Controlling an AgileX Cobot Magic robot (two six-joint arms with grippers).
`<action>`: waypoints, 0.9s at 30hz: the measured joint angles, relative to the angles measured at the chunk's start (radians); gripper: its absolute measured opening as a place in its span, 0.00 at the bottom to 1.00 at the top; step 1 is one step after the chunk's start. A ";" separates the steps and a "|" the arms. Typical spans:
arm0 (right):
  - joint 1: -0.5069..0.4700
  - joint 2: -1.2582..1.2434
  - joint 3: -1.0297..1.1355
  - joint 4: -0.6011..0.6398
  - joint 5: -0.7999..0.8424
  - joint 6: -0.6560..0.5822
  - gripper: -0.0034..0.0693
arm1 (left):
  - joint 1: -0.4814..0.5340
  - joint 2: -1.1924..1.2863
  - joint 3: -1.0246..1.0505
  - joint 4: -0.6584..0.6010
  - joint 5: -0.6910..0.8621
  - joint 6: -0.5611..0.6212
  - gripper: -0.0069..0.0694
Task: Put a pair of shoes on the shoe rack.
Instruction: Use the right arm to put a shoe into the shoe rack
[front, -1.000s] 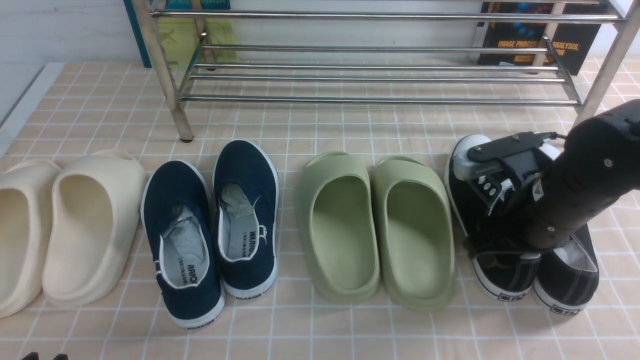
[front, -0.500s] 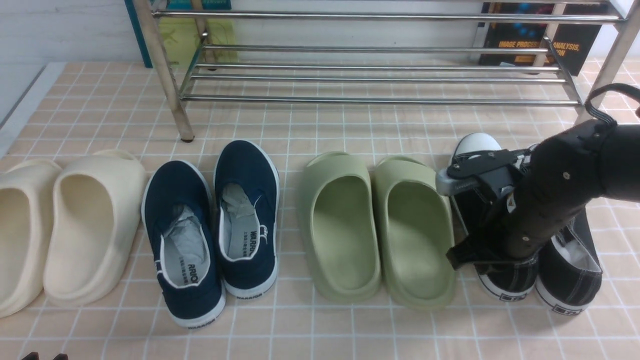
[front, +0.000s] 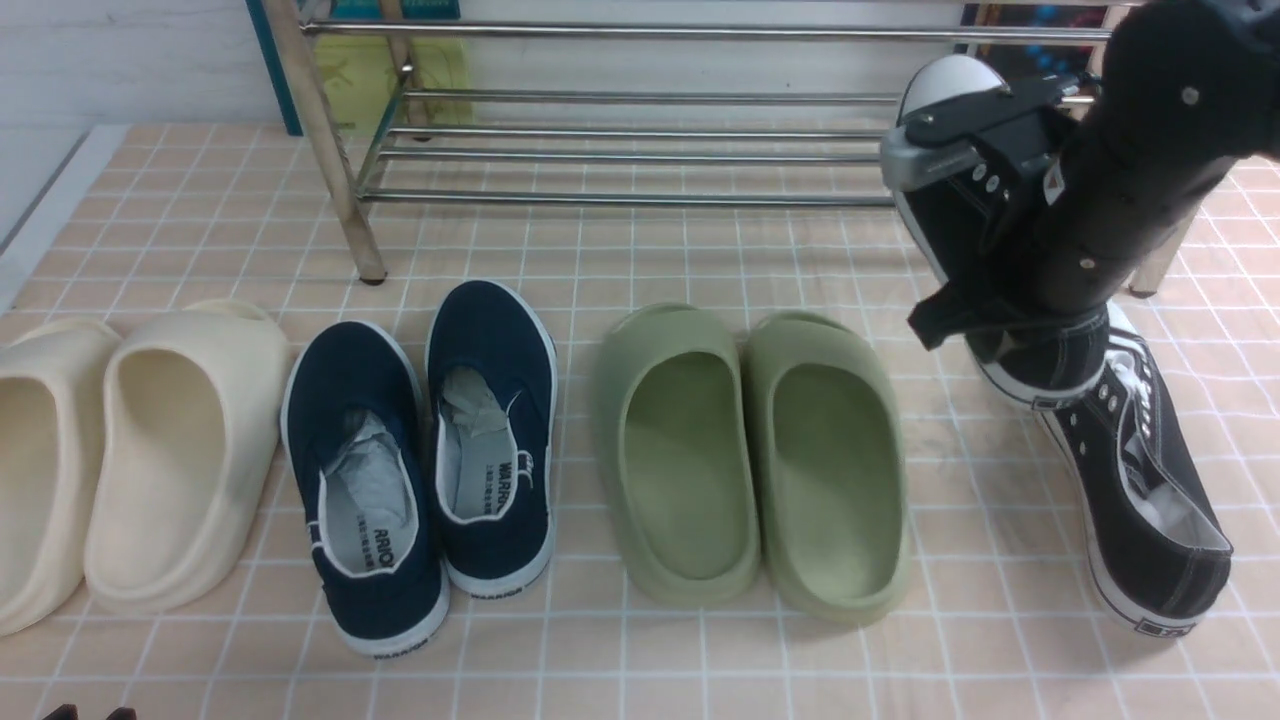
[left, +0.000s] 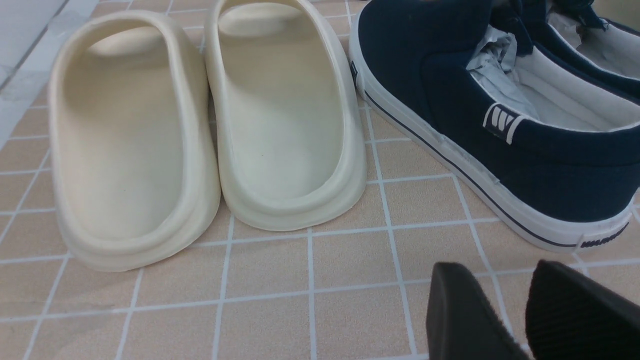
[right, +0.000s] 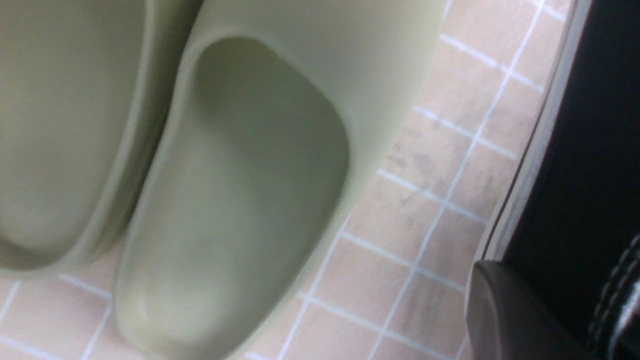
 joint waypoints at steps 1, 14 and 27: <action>0.000 0.000 -0.005 -0.003 0.000 0.000 0.07 | 0.000 0.000 0.000 0.000 0.000 0.000 0.40; -0.173 0.348 -0.452 0.146 0.021 -0.194 0.07 | 0.000 0.000 0.000 0.000 0.000 0.000 0.40; -0.239 0.649 -0.880 0.272 0.011 -0.295 0.07 | 0.000 0.000 0.000 0.000 0.000 0.000 0.40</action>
